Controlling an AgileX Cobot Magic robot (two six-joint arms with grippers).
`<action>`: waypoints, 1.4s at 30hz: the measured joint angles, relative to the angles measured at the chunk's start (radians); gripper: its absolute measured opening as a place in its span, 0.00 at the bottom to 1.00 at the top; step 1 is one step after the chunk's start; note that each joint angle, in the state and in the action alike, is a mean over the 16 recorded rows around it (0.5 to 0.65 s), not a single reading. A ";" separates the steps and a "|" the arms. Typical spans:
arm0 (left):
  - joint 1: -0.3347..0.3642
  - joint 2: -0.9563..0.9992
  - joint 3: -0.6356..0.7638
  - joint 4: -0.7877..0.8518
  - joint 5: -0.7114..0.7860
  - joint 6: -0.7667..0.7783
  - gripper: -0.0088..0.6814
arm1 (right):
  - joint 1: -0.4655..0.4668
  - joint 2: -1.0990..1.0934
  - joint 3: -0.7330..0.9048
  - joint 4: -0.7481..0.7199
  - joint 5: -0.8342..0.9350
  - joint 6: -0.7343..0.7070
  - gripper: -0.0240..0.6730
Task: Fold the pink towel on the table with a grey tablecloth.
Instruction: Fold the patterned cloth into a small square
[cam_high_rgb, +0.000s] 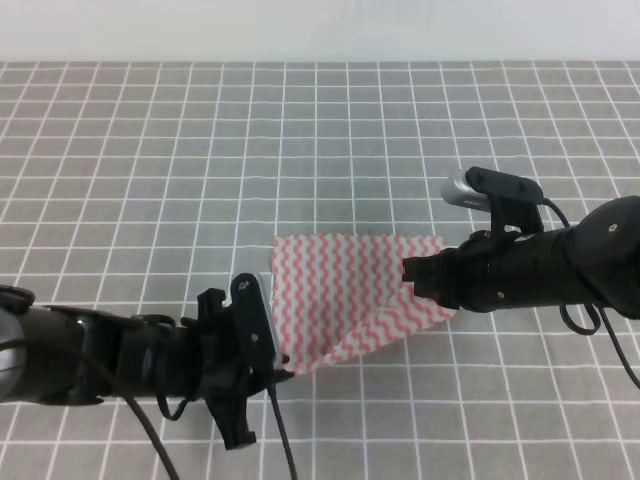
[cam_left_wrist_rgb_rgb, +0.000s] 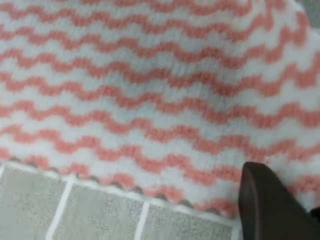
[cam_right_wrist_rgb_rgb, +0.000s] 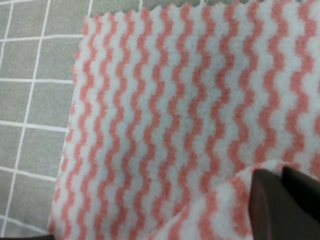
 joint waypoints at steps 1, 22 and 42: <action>0.000 -0.002 0.000 0.000 0.000 -0.003 0.13 | 0.000 0.000 0.000 0.000 0.000 0.000 0.01; 0.000 -0.026 -0.068 0.005 -0.044 -0.262 0.01 | 0.000 0.012 0.000 0.000 -0.019 0.002 0.01; 0.000 0.008 -0.169 0.001 -0.096 -0.450 0.01 | -0.008 0.032 0.000 0.004 -0.082 0.006 0.01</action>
